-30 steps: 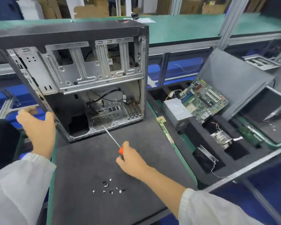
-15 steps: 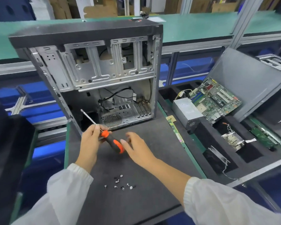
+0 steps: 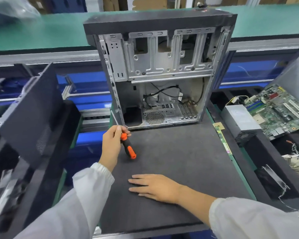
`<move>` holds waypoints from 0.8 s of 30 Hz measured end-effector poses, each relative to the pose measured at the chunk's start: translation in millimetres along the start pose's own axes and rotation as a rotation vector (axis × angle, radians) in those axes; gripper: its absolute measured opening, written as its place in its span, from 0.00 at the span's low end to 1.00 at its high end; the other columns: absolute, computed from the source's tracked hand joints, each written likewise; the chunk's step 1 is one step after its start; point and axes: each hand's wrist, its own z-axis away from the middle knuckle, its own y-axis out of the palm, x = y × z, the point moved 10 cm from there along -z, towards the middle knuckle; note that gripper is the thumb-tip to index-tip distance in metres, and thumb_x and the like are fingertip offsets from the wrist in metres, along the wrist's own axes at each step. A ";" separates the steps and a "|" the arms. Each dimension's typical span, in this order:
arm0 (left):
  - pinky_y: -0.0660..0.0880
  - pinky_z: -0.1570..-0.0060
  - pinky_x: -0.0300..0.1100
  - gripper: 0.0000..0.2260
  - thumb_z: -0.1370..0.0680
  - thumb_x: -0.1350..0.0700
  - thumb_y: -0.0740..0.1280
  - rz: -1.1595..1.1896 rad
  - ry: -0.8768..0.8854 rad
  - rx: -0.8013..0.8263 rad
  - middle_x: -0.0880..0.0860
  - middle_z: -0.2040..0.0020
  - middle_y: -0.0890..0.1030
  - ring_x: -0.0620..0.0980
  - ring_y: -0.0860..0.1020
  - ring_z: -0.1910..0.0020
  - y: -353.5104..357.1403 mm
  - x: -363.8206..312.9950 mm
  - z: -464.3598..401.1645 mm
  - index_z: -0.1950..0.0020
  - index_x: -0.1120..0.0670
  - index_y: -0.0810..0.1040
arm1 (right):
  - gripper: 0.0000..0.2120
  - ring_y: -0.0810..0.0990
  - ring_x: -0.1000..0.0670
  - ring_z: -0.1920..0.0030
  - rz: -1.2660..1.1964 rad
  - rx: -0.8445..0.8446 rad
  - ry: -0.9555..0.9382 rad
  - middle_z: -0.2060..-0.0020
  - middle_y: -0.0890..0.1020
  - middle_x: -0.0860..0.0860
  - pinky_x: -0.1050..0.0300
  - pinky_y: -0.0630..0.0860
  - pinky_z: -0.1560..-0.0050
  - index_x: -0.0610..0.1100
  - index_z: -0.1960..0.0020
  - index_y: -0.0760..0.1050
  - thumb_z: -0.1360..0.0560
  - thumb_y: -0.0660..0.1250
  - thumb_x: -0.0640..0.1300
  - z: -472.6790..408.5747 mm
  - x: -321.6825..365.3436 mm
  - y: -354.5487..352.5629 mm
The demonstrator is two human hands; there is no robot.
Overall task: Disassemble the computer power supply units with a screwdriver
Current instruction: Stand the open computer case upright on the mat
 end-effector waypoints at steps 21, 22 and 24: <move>0.79 0.53 0.40 0.12 0.16 0.60 0.57 0.002 0.032 0.085 0.55 0.60 0.82 0.53 0.83 0.57 20.7 -1.2 7.4 0.53 0.59 0.79 | 0.05 0.75 0.51 0.63 0.418 -0.149 0.183 0.63 0.76 0.51 0.61 0.71 0.69 0.46 0.59 0.77 0.29 0.70 0.46 7.4 -15.6 -32.5; 0.79 0.54 0.39 0.12 0.16 0.60 0.57 0.006 0.036 0.091 0.54 0.60 0.82 0.53 0.83 0.57 22.4 -0.8 7.3 0.53 0.58 0.79 | 0.06 0.76 0.51 0.62 0.413 -0.159 0.232 0.62 0.76 0.50 0.62 0.71 0.68 0.45 0.58 0.77 0.28 0.70 0.48 9.0 -19.6 -34.0; 0.79 0.55 0.38 0.12 0.16 0.60 0.58 0.004 0.041 0.092 0.55 0.60 0.82 0.52 0.83 0.57 24.4 0.1 6.6 0.53 0.58 0.80 | 0.10 0.76 0.49 0.59 0.367 -0.159 0.302 0.59 0.77 0.48 0.59 0.73 0.64 0.42 0.55 0.77 0.24 0.67 0.49 11.3 -26.8 -33.0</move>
